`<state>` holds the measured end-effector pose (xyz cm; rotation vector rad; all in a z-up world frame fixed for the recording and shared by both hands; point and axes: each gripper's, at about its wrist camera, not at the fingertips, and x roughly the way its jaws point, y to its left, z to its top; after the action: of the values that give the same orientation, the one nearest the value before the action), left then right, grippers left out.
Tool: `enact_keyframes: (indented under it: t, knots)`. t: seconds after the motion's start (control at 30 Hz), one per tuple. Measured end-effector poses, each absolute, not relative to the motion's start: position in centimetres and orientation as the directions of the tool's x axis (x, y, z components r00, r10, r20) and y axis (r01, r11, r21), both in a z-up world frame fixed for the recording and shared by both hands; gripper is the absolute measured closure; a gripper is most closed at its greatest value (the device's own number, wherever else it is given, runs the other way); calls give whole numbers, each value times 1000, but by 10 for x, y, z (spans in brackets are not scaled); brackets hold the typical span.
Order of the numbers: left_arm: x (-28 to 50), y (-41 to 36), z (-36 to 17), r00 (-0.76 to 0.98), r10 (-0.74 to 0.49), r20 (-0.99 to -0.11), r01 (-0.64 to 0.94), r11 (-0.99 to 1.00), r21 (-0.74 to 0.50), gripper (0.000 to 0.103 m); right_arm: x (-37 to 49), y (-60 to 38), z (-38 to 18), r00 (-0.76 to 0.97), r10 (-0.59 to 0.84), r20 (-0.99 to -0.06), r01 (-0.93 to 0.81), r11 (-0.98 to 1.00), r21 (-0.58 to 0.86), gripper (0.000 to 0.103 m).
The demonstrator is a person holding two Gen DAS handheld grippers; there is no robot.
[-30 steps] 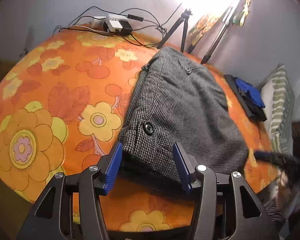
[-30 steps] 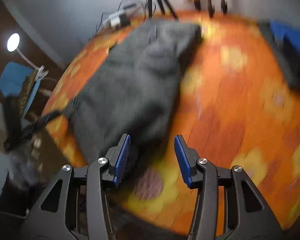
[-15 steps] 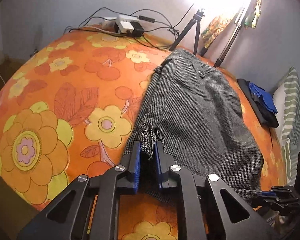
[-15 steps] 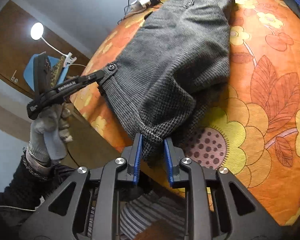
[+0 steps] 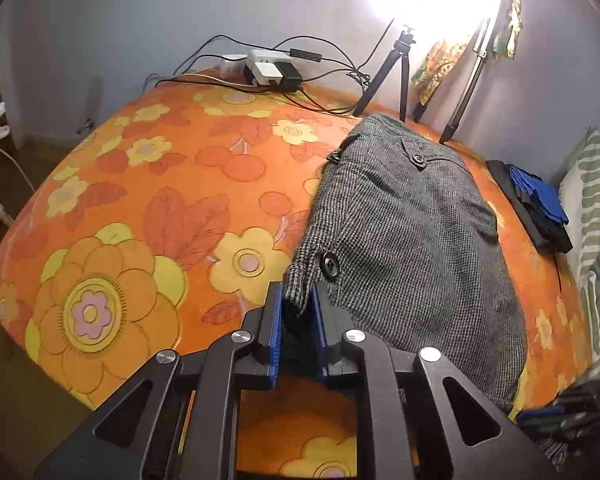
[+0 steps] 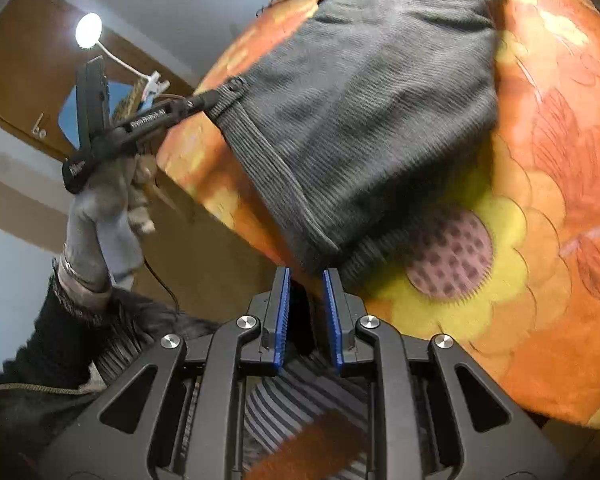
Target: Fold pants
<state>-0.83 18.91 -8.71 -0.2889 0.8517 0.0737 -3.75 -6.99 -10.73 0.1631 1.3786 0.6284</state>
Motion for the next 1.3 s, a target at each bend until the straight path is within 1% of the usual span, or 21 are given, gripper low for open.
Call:
enact_keyframes:
  t: [0.17, 0.3, 0.33, 0.37, 0.4, 0.43, 0.47, 0.5, 0.53, 0.57, 0.6, 0.67, 0.7, 0.73, 0.8, 0.83, 0.87, 0.93, 1.0, 1.17, 1.3]
  knots:
    - [-13, 193, -69, 701, -26, -713, -191, 956, -222, 88, -21, -99, -83, 195, 466, -863, -304, 865, 398, 84]
    - [-7, 182, -61, 713, -47, -700, -150, 965, -217, 87, -4, -90, -71, 316, 394, -863, -353, 893, 278, 83]
    - [-4, 179, -61, 708, -57, -704, -139, 966, -219, 84, 0, -86, -73, 342, 366, -866, -364, 901, 237, 83]
    - [-1, 176, -62, 701, -68, -710, -133, 966, -224, 75, 2, -85, -73, 350, 354, -867, -366, 904, 221, 83]
    - [2, 174, -63, 695, -81, -714, -124, 965, -230, 73, 3, -82, -76, 360, 332, -872, -364, 910, 197, 80]
    - [4, 171, -64, 690, -95, -718, -109, 967, -232, 73, 6, -82, -79, 368, 311, -877, -360, 916, 174, 70]
    - [5, 168, -64, 689, -94, -718, -102, 969, -224, 73, 6, -82, -81, 369, 304, -878, -359, 918, 167, 65]
    - [5, 166, -64, 691, -92, -717, -95, 972, -215, 73, 6, -82, -85, 367, 304, -879, -359, 918, 167, 56]
    - [4, 162, -63, 692, -88, -716, -85, 976, -202, 72, 5, -84, -84, 364, 309, -879, -364, 916, 171, 54]
    - [4, 160, -63, 692, -86, -716, -78, 978, -194, 70, 4, -82, -87, 361, 309, -880, -368, 914, 170, 54]
    - [4, 158, -63, 690, -87, -718, -73, 979, -189, 62, 3, -82, -89, 361, 305, -881, -370, 914, 165, 54]
    - [4, 155, -64, 686, -93, -722, -63, 981, -186, 56, 0, -85, -91, 368, 296, -882, -366, 918, 155, 49]
    - [5, 152, -65, 681, -94, -727, -55, 982, -179, 56, 0, -86, -93, 374, 290, -881, -359, 921, 151, 44]
    - [5, 149, -66, 678, -90, -729, -52, 984, -170, 55, 1, -87, -95, 379, 281, -882, -354, 924, 142, 42]
    - [5, 144, -67, 673, -82, -735, -42, 988, -148, 49, 3, -89, -97, 386, 270, -882, -346, 929, 133, 41]
    - [5, 141, -68, 671, -78, -737, -35, 990, -137, 48, 4, -90, -97, 389, 265, -882, -342, 931, 128, 41]
    - [6, 139, -68, 669, -79, -739, -27, 991, -130, 48, 6, -90, -97, 394, 261, -881, -338, 933, 125, 40]
    - [7, 135, -69, 666, -80, -742, -16, 992, -122, 48, 10, -92, -95, 415, 254, -874, -332, 936, 115, 33]
    - [8, 133, -68, 666, -83, -741, -11, 993, -121, 48, 15, -94, -91, 437, 249, -864, -327, 939, 105, 30]
    - [14, 125, -67, 667, -89, -740, 7, 993, -114, 48, 41, -105, -77, 478, 245, -843, -295, 949, 109, 29]
    - [23, 118, -67, 660, -111, -743, 21, 991, -130, 48, 77, -115, -74, 472, 237, -849, -268, 956, 118, 29]
